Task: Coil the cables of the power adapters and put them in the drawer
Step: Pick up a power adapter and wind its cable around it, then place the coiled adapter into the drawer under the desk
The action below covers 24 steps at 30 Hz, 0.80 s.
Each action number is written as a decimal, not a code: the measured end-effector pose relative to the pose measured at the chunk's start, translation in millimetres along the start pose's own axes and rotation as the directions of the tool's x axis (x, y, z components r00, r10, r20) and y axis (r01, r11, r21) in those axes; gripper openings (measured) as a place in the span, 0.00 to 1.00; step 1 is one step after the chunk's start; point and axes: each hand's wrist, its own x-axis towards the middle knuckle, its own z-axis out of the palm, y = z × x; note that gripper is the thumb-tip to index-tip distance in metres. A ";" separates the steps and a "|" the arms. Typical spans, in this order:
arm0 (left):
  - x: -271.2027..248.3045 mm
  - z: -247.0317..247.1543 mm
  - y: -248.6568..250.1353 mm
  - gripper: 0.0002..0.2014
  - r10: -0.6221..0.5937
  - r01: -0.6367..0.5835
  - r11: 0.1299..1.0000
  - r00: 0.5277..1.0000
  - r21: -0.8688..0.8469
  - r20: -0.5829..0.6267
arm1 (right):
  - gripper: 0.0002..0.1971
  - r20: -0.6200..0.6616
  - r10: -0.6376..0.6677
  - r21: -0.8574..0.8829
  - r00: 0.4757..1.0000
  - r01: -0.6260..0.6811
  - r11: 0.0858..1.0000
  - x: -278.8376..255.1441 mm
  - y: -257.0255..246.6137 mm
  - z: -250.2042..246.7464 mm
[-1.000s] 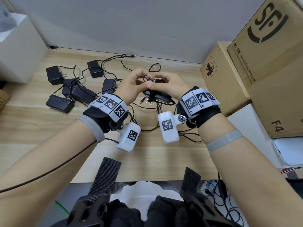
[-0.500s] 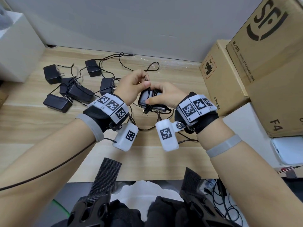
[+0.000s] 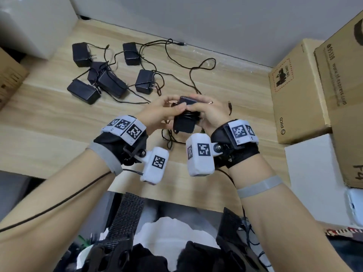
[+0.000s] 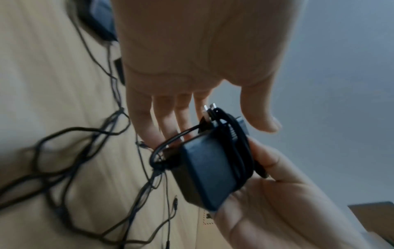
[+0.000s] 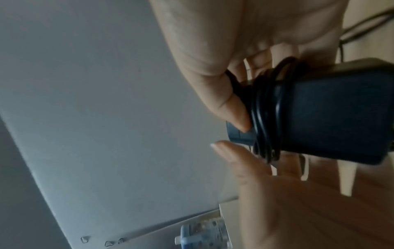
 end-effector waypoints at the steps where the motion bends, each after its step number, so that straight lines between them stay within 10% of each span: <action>1: -3.9 -4.3 -7.8 0.19 -0.014 0.014 1.000 1.000 0.001 0.003 | 0.15 0.020 0.029 0.030 0.999 -0.029 0.999 2.3 5.4 4.1; 6: -30.7 -30.9 -36.1 0.21 -0.016 0.014 1.000 0.994 -0.016 -0.109 | 0.11 0.156 0.148 0.065 0.977 -0.160 0.985 6.5 29.5 36.9; 13: -99.4 -88.4 -75.9 0.17 -0.033 0.009 0.997 0.952 -0.079 -0.305 | 0.04 0.356 0.249 -0.390 0.901 -0.099 0.916 2.8 74.3 99.9; 20: -194.3 -148.1 -143.3 0.21 -0.131 -0.038 0.959 0.819 -0.280 -0.559 | 0.14 0.457 0.307 -0.389 0.835 -0.122 0.913 -35.0 146.4 199.2; 24: -254.7 -179.7 -191.7 0.23 -0.201 -0.066 0.932 0.722 -0.355 -0.662 | 0.03 0.543 0.341 -0.531 0.767 -0.001 0.848 -55.5 201.7 256.4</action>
